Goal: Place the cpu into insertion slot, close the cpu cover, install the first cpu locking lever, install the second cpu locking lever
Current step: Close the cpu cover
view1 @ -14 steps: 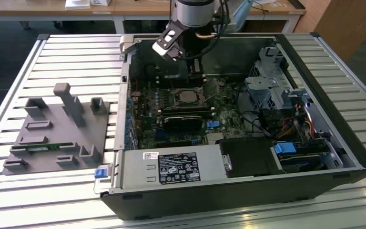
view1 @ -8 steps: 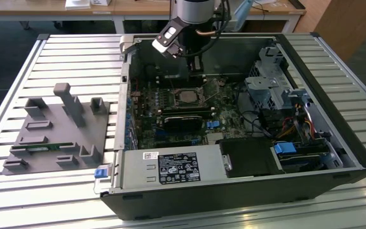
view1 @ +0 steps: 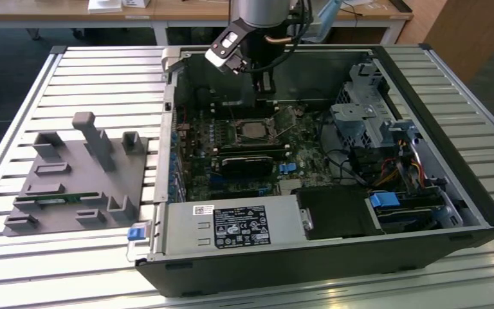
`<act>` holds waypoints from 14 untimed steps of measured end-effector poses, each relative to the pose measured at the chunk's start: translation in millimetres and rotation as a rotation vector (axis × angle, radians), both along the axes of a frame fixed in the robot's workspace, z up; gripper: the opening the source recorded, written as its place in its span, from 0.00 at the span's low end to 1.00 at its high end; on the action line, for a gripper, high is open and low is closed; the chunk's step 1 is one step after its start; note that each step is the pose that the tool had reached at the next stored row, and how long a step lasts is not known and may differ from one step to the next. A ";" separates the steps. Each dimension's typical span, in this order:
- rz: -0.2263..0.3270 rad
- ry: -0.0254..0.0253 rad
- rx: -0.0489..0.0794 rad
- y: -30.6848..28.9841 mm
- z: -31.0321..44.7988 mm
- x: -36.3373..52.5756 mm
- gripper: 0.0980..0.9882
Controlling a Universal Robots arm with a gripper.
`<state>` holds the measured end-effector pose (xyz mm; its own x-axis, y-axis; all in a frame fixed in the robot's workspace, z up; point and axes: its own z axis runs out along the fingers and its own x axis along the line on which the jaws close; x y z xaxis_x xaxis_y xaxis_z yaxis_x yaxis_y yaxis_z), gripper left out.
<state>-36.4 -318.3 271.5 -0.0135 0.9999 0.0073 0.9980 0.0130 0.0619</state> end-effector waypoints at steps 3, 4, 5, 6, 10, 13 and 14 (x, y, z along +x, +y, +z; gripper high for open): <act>0.000 0.0001 -0.001 -0.2 0.1 0.0 0.01; 0.000 0.0002 -0.001 -0.3 0.3 0.0 0.01; 0.000 0.0003 -0.001 -0.3 1.0 -0.1 0.01; 0.000 0.0002 -0.001 -0.3 2.0 0.0 0.01; 0.000 0.0001 -0.001 -0.3 7.8 0.0 0.01; 0.000 0.0002 -0.001 -1.3 8.1 0.0 0.01; 0.000 0.0002 -0.001 -2.5 8.1 0.0 0.01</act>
<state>-36.5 -320.9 279.6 -0.0136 0.9999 0.0065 0.9980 0.0131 0.0617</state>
